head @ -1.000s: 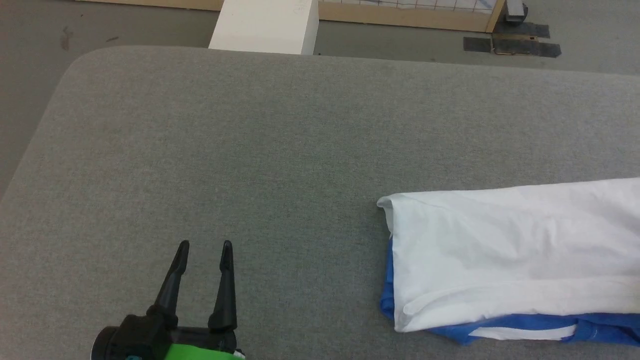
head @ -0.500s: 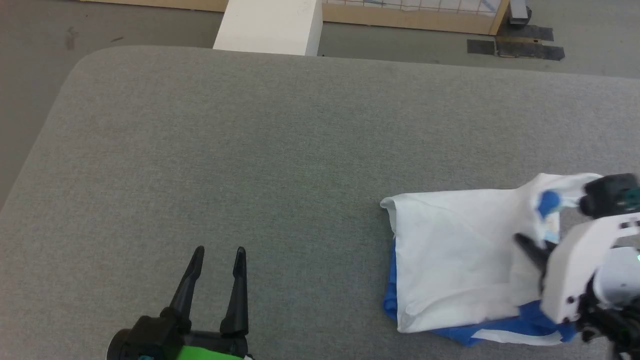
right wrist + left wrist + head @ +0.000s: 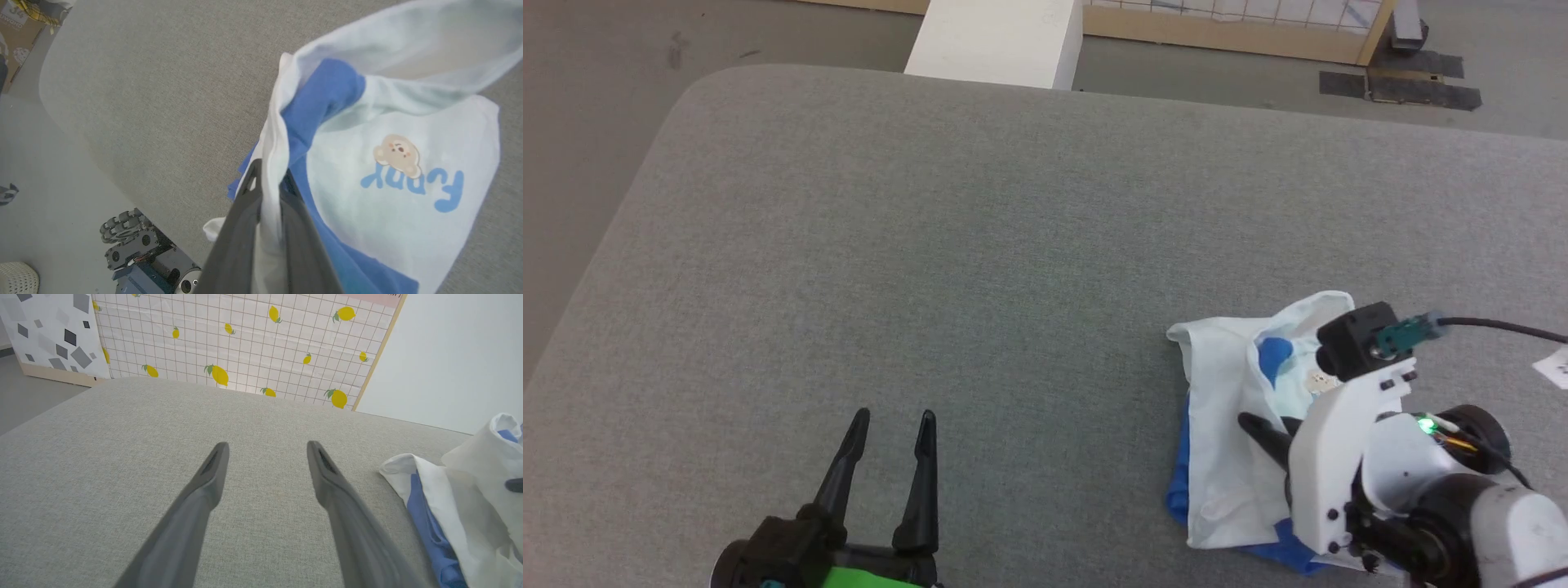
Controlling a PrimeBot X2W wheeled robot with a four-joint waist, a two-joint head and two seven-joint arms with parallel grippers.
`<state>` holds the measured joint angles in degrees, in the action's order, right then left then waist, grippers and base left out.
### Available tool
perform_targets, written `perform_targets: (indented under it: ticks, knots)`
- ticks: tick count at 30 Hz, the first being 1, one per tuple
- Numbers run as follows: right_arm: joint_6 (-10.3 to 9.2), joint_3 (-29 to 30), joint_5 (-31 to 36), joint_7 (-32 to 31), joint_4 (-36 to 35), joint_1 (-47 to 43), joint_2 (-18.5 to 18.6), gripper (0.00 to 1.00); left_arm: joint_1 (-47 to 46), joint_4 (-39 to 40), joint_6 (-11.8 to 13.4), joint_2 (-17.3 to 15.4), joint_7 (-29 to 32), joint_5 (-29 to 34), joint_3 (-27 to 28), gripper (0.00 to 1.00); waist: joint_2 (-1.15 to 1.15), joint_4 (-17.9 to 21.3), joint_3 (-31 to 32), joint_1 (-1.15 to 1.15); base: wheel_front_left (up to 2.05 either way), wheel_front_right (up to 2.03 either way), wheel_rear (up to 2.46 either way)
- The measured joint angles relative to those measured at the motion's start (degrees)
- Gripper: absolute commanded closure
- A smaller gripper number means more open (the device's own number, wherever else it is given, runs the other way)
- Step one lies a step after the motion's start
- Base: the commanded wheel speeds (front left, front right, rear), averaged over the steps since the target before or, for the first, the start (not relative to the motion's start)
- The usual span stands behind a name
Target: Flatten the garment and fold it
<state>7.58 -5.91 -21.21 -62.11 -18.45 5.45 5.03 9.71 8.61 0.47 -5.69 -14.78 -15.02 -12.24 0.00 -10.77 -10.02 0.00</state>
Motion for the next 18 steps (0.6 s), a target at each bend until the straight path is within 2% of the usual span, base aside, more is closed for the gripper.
perform_targets:
  ticks: [9, 11, 12, 13, 14, 18]
  knots:
    - [0.0, -1.22, 5.76, 7.15, 14.18, 2.54, -1.57, 1.0, -0.44, -1.18, -0.99, 0.58, 0.0, 0.08, -0.14, 0.0, 0.0, -1.51, -0.66, 0.0, 0.0, 0.0, 0.0]
    - [0.0, -1.68, 6.17, 9.05, 17.12, 3.32, -1.92, 0.93, -0.54, -1.54, -1.02, 0.71, 0.0, 0.08, -0.11, 0.0, 0.0, -1.86, -0.74, 0.0, 0.0, 0.0, 0.0]
    - [0.0, -1.87, 6.12, 9.83, 18.4, 3.65, -1.99, 0.67, -0.68, -1.77, -1.15, 0.78, 0.0, 0.08, -0.1, 0.0, 0.0, -2.0, -0.74, 0.0, 0.0, 0.0, 0.0]
    - [0.0, -2.27, 5.87, 10.61, 19.56, 4.04, -2.0, 0.62, -0.8, -1.96, -1.25, 0.86, 0.0, 0.08, -0.08, 0.0, 0.0, -2.08, -0.68, 0.0, 0.0, 0.0, 0.0]
    - [0.0, -2.87, 5.05, 11.32, 20.46, 4.32, -1.97, 0.0, -0.91, -2.13, -1.26, 0.93, 0.0, 0.08, -0.07, 0.0, 0.0, -2.09, -0.58, 0.0, 0.0, 0.0, 0.0]
    - [0.0, -4.69, 1.08, 12.32, 21.64, 5.31, -2.1, 0.0, -0.93, -2.52, -1.48, 1.33, 0.0, 0.07, 0.27, 0.0, 0.0, -1.7, -0.08, 0.0, 0.0, 0.0, 0.0]
